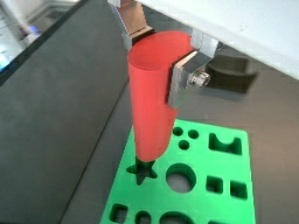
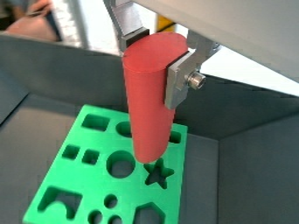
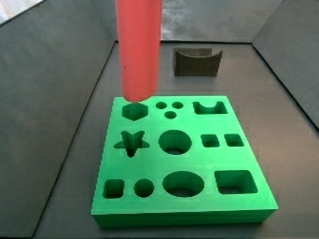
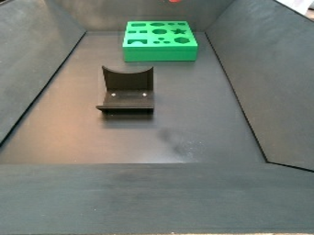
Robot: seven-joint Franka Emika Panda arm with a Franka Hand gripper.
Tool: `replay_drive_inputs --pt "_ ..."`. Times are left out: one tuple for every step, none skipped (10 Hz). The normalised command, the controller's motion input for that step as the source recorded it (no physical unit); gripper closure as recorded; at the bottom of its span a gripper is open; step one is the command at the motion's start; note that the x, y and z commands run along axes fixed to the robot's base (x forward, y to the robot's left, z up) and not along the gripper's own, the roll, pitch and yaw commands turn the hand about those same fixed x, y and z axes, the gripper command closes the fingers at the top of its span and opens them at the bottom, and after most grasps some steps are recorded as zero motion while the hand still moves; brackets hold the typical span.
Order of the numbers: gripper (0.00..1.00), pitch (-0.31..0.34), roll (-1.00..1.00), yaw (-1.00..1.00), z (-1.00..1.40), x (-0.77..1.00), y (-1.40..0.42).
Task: Pick up the oval object. Move up. Place the oval object on the fixture. Regrasp the oval object. Move to above the board. Insert the oval object.
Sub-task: Insert the oval object.
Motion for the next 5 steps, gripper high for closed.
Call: replay_drive_inputs --pt "1.00 0.000 0.00 -0.84 0.00 0.12 -0.13" --pt "1.00 -0.009 0.03 -0.81 -0.03 0.00 -0.13" --pt "1.00 0.000 0.12 -0.86 -0.08 0.00 -0.11" --pt "1.00 0.000 0.13 -0.90 -0.12 0.00 -0.05" --pt "1.00 0.000 0.08 -0.93 -0.11 0.00 -0.08"
